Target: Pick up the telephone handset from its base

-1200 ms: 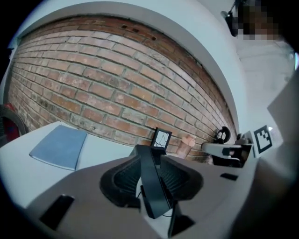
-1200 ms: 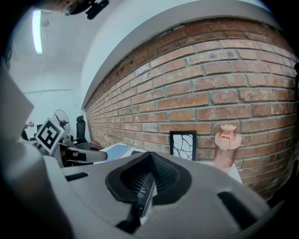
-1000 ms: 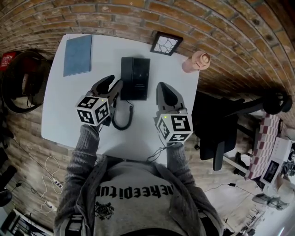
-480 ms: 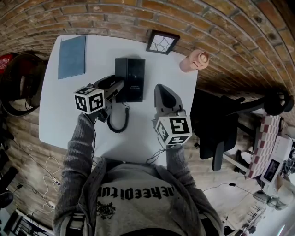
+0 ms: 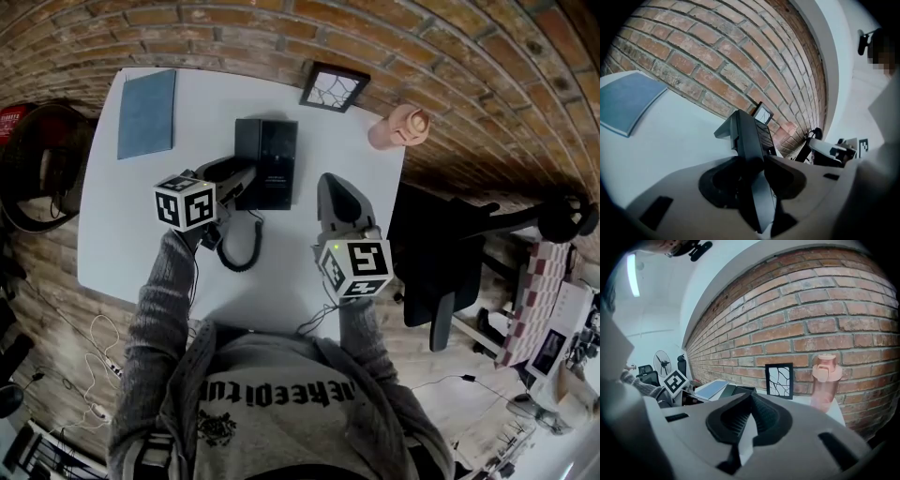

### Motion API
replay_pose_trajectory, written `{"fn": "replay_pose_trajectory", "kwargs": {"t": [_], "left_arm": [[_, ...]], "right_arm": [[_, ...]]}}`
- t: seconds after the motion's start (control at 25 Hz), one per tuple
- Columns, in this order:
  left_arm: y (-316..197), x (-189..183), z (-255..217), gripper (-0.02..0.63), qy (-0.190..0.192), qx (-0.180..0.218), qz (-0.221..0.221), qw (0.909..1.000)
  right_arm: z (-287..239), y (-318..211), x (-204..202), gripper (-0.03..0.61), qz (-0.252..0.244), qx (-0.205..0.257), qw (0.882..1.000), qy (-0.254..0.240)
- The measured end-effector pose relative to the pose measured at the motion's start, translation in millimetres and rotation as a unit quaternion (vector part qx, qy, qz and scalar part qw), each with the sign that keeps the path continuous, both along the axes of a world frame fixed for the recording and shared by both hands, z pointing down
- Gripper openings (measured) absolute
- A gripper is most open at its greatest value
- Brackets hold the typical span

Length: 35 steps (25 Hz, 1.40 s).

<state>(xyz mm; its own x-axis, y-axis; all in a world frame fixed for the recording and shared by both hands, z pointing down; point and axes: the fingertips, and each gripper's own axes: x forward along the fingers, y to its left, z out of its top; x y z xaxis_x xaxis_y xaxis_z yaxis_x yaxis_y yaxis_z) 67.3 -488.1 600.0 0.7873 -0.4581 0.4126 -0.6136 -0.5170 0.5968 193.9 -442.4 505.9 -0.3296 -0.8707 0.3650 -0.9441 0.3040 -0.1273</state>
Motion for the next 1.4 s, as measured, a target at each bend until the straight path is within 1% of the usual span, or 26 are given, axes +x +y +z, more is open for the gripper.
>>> {"fn": "replay_pose_trajectory", "kwargs": {"t": [0.24,0.76,0.88,0.92,0.96,1.08,1.2,1.4], "left_arm": [[0.6,-4.6,-4.9,0.115,-0.002,-0.028,-0.011,0.9996],[2.5,-10.6,-19.3,0.107,0.019,-0.059,-0.019,0.9979],[11.4,-3.8,-19.7,0.103,0.056,-0.092,-0.013,0.9941],[12.4,-3.9,-20.9,0.1,0.064,-0.096,-0.015,0.9932],[11.5,-5.9,-23.2,0.075,0.063,-0.093,-0.018,0.9935],[7.3,-14.2,-32.9,0.072,0.036,-0.064,-0.02,0.9971],[16.2,-11.7,-38.3,0.071,0.055,-0.07,-0.011,0.9959],[20.2,-21.3,-62.1,0.071,0.057,-0.029,-0.029,0.9976]], "right_arm": [[-2.4,0.0,-0.1,0.003,0.001,0.003,1.0,0.002],[-12.5,1.7,-4.1,0.003,-0.002,0.014,1.0,0.002],[-15.3,2.2,-5.2,0.003,-0.003,0.018,1.0,0.002],[-16.2,2.4,-5.2,0.003,-0.003,0.02,1.0,0.002],[-17.2,2.5,-5.2,0.003,-0.003,0.021,1.0,0.002],[-20.8,3.1,-5.8,0.003,-0.002,0.027,1.0,0.0],[-24.2,5.2,-8.2,0.003,-0.004,0.03,1.0,0.0],[-33.5,10.6,-11.9,0.003,-0.006,0.039,0.999,0.003]]}}
